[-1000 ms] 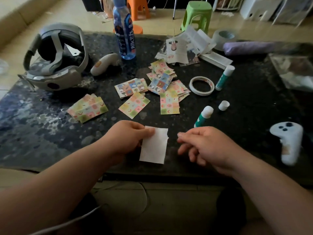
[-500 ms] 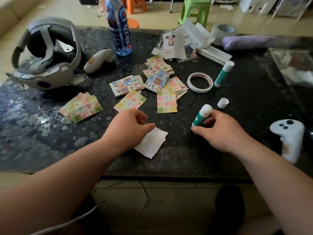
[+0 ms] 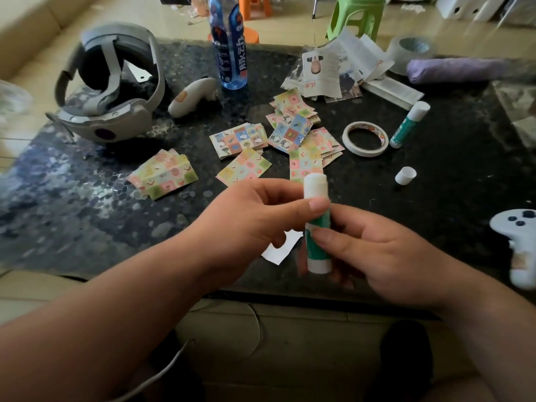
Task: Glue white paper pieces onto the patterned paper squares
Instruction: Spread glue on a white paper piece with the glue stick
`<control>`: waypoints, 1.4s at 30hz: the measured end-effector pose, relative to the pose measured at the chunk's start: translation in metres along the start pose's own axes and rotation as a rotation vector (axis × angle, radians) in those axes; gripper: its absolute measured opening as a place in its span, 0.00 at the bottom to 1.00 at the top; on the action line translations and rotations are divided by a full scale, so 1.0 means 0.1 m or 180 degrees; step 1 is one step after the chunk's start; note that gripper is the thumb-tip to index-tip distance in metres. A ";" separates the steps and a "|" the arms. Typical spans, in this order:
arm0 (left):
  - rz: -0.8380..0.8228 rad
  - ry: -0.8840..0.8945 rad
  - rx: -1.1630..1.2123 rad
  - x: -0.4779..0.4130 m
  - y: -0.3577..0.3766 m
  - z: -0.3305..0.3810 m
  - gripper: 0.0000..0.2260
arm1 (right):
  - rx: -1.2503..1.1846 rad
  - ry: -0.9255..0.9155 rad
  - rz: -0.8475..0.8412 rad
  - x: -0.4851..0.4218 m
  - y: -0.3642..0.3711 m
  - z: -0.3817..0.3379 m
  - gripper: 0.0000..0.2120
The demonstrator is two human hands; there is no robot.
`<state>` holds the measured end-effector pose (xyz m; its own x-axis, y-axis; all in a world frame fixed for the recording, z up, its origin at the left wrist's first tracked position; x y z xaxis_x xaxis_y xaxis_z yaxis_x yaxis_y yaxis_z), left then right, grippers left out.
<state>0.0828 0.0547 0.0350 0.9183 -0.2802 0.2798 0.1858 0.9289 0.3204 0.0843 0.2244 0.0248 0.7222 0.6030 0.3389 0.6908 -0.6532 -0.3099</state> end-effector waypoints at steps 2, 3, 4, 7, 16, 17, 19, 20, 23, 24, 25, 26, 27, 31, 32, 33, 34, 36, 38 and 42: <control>0.0111 0.0048 0.0129 0.03 0.01 0.01 0.04 | -0.0171 -0.0016 0.0033 -0.02 0.01 0.00 0.14; 0.0231 0.0095 0.0197 0.03 0.01 0.01 0.05 | -0.0259 -0.0015 0.0129 -0.03 0.00 0.00 0.14; 0.0371 0.0151 0.0272 0.04 0.01 0.01 0.07 | -0.0326 0.0006 0.0266 -0.04 -0.01 0.01 0.14; 0.0745 0.0211 0.0573 0.03 -0.03 0.01 0.10 | -0.0566 0.0204 0.0646 -0.07 -0.05 0.05 0.20; 0.0974 0.0033 0.1509 -0.04 -0.09 -0.08 0.11 | -0.0474 0.0403 0.1030 -0.16 0.03 0.11 0.20; 0.0979 0.0034 0.1564 -0.04 -0.09 -0.09 0.12 | -0.0318 0.0378 0.1039 -0.16 0.03 0.11 0.22; 0.0990 0.0036 0.1625 -0.05 -0.09 -0.10 0.13 | 0.0054 0.0330 0.1101 -0.13 0.04 0.08 0.25; 0.0996 0.0036 0.1635 -0.05 -0.09 -0.11 0.14 | 0.0173 0.0326 0.1131 -0.13 0.05 0.07 0.26; 0.1028 0.0057 0.1653 -0.06 -0.08 -0.12 0.15 | -0.0549 0.0520 0.0976 -0.13 0.11 0.08 0.25; 0.1031 0.0070 0.1653 -0.06 -0.08 -0.12 0.15 | -0.1067 0.0587 0.0801 -0.14 0.14 0.08 0.24; 0.1020 0.0079 0.1652 -0.06 -0.08 -0.12 0.14 | -0.1463 0.0617 0.0636 -0.14 0.16 0.07 0.24; 0.0994 0.0082 0.1653 -0.07 -0.08 -0.13 0.12 | -0.1613 0.0621 0.0538 -0.14 0.16 0.07 0.24; 0.0954 0.0079 0.1644 -0.07 -0.09 -0.13 0.11 | -0.1600 0.0587 0.0517 -0.13 0.15 0.08 0.24; 0.0782 0.0087 0.1187 -0.05 -0.04 -0.15 0.07 | -0.1096 0.0118 0.0806 -0.14 0.05 0.07 0.19; 0.0754 0.0085 0.1083 -0.03 -0.01 -0.17 0.07 | -0.0945 0.0035 0.0852 -0.15 0.03 0.06 0.17; 0.0736 0.0049 0.1059 -0.02 0.01 -0.20 0.08 | -0.0857 0.0004 0.0878 -0.16 0.03 0.05 0.16; 0.0733 0.0002 0.1074 0.00 0.01 -0.23 0.11 | -0.0850 0.0004 0.0904 -0.18 0.02 0.05 0.16; 0.0752 -0.0122 0.0729 0.04 -0.04 -0.28 0.22 | -0.0959 0.0063 0.1063 -0.23 -0.03 0.05 0.17; 0.0597 -0.0309 -0.0979 0.11 -0.11 -0.35 0.33 | -0.0894 0.0170 0.1394 -0.27 -0.15 0.08 0.11; -0.0223 0.0014 -0.4250 0.23 -0.11 -0.51 0.34 | 0.0554 0.0557 0.1948 -0.37 -0.33 0.24 0.02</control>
<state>0.1196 0.0502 -0.0084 0.8935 -0.3382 0.2955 0.4272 0.4370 -0.7915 0.0356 0.2350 0.0009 0.9802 0.0534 0.1908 0.1635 -0.7619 -0.6267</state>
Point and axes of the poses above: each hand's wrist, its own x-axis away from the middle knuckle, its own y-axis out of the palm, z = x × y, the point moved 3 cm from there along -x, towards the middle knuckle, and after that the axes turned 15 degrees about x, right-handed, at the moved point
